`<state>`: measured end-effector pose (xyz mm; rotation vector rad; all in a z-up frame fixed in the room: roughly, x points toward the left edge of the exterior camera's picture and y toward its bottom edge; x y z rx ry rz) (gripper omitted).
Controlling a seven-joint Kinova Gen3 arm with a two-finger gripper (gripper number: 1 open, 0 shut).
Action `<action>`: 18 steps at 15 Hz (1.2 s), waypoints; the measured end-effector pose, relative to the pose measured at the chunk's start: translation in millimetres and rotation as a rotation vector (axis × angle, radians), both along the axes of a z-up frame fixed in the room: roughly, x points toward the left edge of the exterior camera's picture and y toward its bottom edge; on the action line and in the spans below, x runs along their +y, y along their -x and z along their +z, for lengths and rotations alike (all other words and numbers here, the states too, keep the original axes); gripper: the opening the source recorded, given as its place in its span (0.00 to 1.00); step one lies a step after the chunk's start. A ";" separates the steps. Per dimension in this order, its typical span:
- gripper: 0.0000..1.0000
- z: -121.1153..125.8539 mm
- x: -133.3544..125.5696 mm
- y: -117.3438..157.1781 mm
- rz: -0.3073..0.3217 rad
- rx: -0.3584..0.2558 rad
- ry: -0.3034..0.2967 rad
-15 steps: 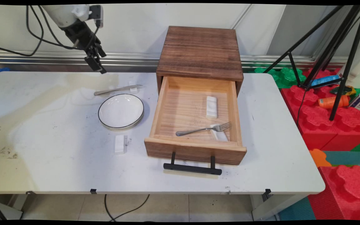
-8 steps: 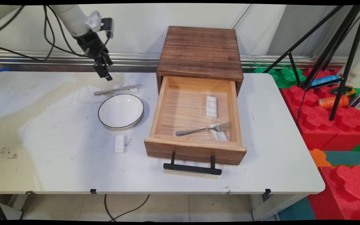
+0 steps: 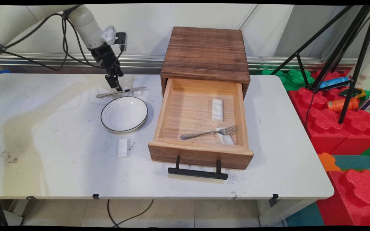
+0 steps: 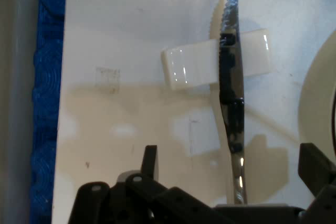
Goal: Pick up the knife from the left of the white plate
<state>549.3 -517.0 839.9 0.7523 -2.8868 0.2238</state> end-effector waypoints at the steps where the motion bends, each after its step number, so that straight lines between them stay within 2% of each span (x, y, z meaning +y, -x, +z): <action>1: 1.00 -4.6 -2.2 0.7 0.001 0.001 -0.004; 11: 1.00 -28.7 -10.9 1.8 0.014 0.002 -0.025; 12: 0.00 -29.8 -10.2 1.4 0.015 0.002 -0.027; 18: 0.00 -29.4 -5.2 0.2 0.022 0.005 -0.025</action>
